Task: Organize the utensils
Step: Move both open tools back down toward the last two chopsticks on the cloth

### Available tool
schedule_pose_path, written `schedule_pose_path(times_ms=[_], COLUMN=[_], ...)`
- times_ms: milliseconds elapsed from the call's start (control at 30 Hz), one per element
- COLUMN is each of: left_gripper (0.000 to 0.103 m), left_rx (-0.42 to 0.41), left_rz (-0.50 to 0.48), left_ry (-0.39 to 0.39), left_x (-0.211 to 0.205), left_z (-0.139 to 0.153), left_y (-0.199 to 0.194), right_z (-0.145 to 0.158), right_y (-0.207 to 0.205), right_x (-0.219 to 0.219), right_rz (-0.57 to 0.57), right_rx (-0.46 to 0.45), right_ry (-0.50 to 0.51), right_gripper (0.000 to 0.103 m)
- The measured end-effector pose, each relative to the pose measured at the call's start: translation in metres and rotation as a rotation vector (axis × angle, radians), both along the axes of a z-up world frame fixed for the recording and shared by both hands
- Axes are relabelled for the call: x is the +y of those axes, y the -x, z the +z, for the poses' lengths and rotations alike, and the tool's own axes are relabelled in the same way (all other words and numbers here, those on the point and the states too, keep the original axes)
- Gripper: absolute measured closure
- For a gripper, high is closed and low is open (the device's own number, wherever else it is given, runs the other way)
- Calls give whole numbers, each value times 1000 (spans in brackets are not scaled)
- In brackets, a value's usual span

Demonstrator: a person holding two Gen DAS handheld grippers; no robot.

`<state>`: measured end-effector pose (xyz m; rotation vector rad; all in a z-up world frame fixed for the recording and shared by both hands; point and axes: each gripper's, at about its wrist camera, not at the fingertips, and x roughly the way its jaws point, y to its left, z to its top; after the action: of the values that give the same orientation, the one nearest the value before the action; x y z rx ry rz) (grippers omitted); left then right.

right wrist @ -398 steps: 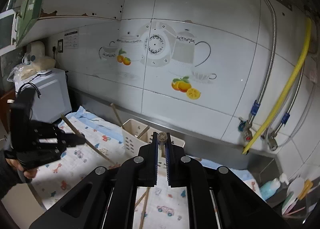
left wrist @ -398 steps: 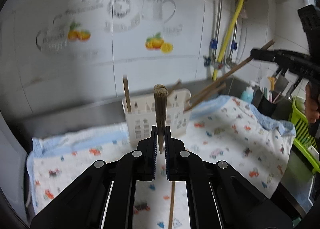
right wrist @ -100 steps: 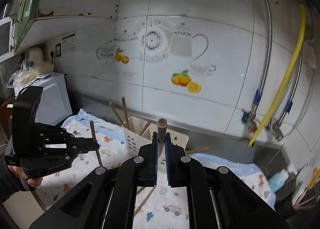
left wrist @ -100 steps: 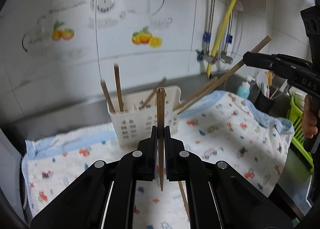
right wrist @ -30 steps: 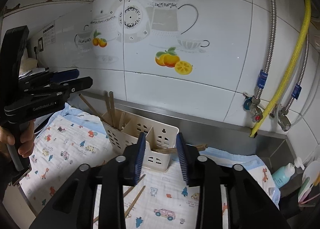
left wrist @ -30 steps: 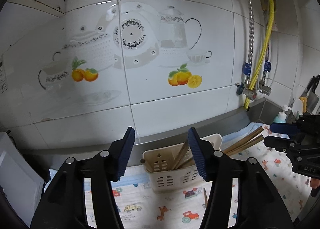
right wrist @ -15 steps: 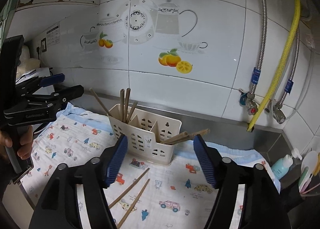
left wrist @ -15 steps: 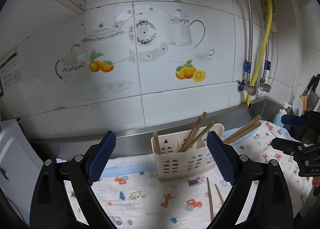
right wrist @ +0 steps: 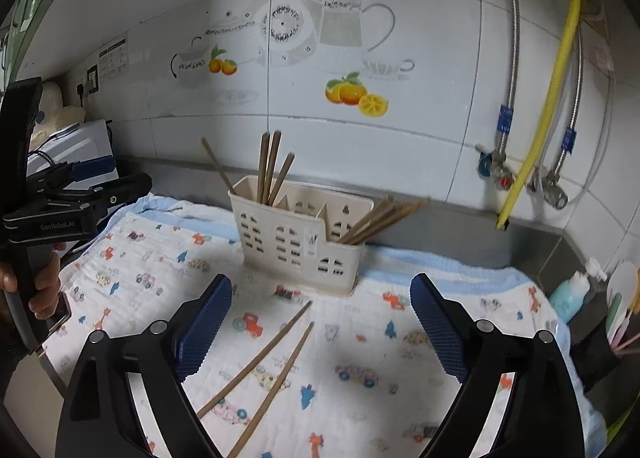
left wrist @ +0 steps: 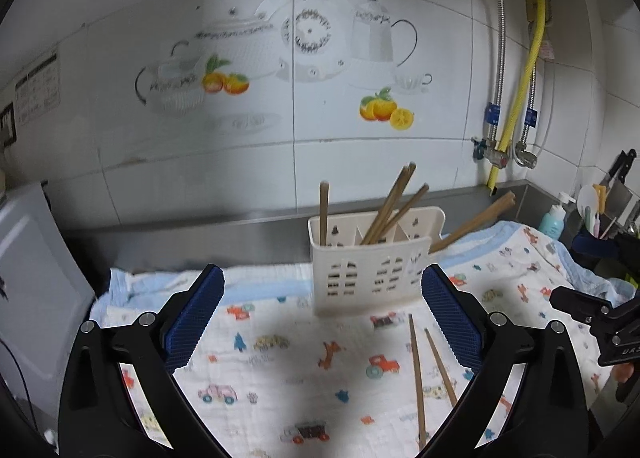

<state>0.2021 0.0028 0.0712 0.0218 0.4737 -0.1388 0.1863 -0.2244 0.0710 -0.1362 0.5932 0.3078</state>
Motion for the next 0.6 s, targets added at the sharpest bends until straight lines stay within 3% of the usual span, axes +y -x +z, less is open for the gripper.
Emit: schedule_pose_path(times_ms=[600], left_gripper=[5], left_rx=[55], left_rz=[25], left_ry=[13], left_x=[12], left_z=[-47], left_y=[31], right_z=[-49], right_y=[48], right_x=[1], right_rz=[-40], right_rx=[57], right_ry=[-46], right_gripper=[15])
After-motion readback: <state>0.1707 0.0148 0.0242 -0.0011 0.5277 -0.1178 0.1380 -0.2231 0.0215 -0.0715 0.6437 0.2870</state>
